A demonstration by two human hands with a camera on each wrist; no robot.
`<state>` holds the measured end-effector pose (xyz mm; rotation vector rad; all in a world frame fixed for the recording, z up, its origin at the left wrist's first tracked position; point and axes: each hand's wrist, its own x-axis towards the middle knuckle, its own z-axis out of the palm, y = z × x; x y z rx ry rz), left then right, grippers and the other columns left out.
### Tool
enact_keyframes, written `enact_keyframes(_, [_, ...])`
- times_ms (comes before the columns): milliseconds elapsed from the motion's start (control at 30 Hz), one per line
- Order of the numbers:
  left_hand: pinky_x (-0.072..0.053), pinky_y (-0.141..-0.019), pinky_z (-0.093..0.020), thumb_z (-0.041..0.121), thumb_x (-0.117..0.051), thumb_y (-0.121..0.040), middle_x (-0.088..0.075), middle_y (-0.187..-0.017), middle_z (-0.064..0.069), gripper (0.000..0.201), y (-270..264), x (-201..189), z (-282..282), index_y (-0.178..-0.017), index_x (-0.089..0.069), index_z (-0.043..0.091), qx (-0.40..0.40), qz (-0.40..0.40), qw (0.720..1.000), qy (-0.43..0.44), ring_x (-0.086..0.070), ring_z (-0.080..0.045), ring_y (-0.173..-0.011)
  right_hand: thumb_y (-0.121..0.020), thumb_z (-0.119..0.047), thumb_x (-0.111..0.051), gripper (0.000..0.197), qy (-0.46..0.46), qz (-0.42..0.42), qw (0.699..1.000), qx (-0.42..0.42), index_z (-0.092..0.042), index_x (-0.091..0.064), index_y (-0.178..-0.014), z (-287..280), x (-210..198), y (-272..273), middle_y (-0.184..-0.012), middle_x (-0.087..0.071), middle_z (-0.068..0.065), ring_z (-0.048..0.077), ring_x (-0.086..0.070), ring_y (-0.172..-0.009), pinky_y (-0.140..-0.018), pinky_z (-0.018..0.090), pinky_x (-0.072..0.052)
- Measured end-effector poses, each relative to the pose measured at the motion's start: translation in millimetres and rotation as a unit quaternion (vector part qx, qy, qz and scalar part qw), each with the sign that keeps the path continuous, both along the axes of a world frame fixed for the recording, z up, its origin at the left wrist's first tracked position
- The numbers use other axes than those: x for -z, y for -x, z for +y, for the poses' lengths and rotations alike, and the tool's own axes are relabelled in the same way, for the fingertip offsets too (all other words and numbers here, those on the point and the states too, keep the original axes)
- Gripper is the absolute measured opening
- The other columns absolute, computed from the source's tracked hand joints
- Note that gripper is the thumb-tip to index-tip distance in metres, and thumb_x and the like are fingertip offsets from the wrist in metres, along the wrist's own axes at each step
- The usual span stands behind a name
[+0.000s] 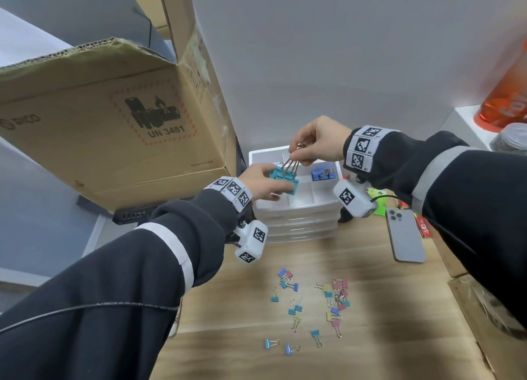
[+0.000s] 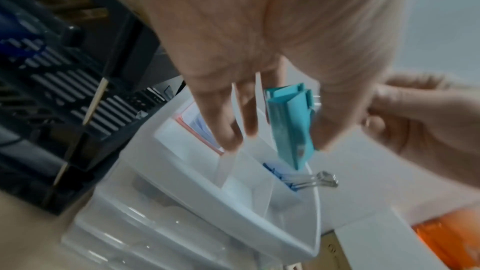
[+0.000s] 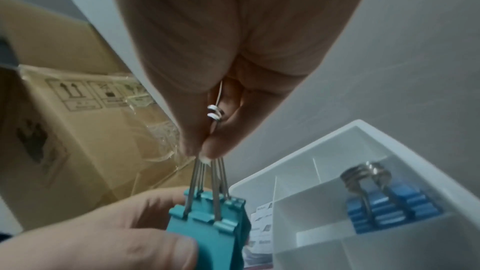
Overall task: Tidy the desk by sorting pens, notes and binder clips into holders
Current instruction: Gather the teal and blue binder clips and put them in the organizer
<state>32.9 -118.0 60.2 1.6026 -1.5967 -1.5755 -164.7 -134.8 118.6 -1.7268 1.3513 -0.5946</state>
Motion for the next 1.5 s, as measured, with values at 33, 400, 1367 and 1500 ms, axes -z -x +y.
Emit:
enact_keyframes(33, [-0.06, -0.069, -0.027, 0.019, -0.084, -0.078, -0.069, -0.113, -0.01, 0.052, 0.2, 2.6, -2.4, -0.125, -0.064, 0.01, -0.002, -0.041, 0.998, 0.045, -0.068, -0.018, -0.091, -0.081, -0.013, -0.079, 0.005, 0.02, 0.03, 0.999, -0.001, -0.013, -0.075, -0.083, -2.0, -1.5, 0.3, -0.064, -0.071, 0.002, 0.015, -0.07, -0.061, -0.072, 0.027, -0.06])
enact_keyframes(400, [-0.048, -0.066, -0.018, 0.017, -0.074, -0.081, -0.065, -0.094, 0.001, 0.035, 27.1, 19.3, -26.1, -0.116, -0.073, 0.022, -0.051, -0.191, 0.951, 0.236, -0.059, -0.01, -0.075, -0.086, -0.021, -0.074, 0.016, 0.178, 0.238, 0.953, -0.049, -0.013, -0.077, -0.1, -18.1, 4.4, -0.8, -0.078, -0.064, -0.003, 0.016, -0.06, -0.076, -0.073, 0.02, -0.042])
enact_keyframes(1367, [-0.045, -0.065, -0.026, 0.029, -0.069, -0.085, -0.054, -0.066, 0.01, 0.024, 35.0, 43.9, -42.7, -0.108, -0.076, 0.025, 0.085, -0.301, 0.919, 0.24, -0.059, -0.019, -0.072, -0.089, -0.029, -0.065, 0.022, 0.046, 0.29, 0.951, -0.095, -0.022, -0.075, -0.107, -27.2, 44.9, -6.6, -0.084, -0.067, -0.005, 0.018, -0.06, -0.081, -0.067, 0.025, -0.043])
enact_keyframes(1500, [-0.042, -0.066, -0.025, 0.035, -0.073, -0.083, -0.055, -0.069, 0.009, 0.016, 33.5, 43.6, -44.3, -0.096, -0.078, 0.026, 0.078, -0.291, 0.929, 0.215, -0.059, -0.021, -0.073, -0.084, -0.036, -0.069, 0.038, 0.013, 0.242, 0.967, -0.077, -0.023, -0.067, -0.12, -27.3, 47.3, 2.2, -0.096, -0.07, -0.013, 0.013, -0.067, -0.094, -0.088, 0.033, -0.054])
